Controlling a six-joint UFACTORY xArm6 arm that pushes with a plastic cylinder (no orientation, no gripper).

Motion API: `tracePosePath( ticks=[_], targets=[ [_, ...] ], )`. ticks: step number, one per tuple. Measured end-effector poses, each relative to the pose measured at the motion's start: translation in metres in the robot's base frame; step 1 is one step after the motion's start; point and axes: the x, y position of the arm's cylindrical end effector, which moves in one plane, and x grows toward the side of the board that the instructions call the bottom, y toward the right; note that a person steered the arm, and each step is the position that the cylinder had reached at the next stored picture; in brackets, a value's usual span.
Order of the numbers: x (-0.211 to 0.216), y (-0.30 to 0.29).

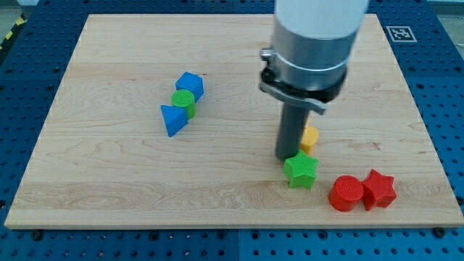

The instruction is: Place the green star bottom center

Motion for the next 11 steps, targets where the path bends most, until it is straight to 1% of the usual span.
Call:
tracePosePath(
  ticks=[2, 3, 4, 5, 6, 9, 10, 11],
  targets=[
    [0.001, 0.069],
    [0.026, 0.097],
    [0.039, 0.095],
    [0.039, 0.077],
    [0.039, 0.045],
    [0.039, -0.075],
    [0.041, -0.096],
    [0.041, -0.138]
  ],
)
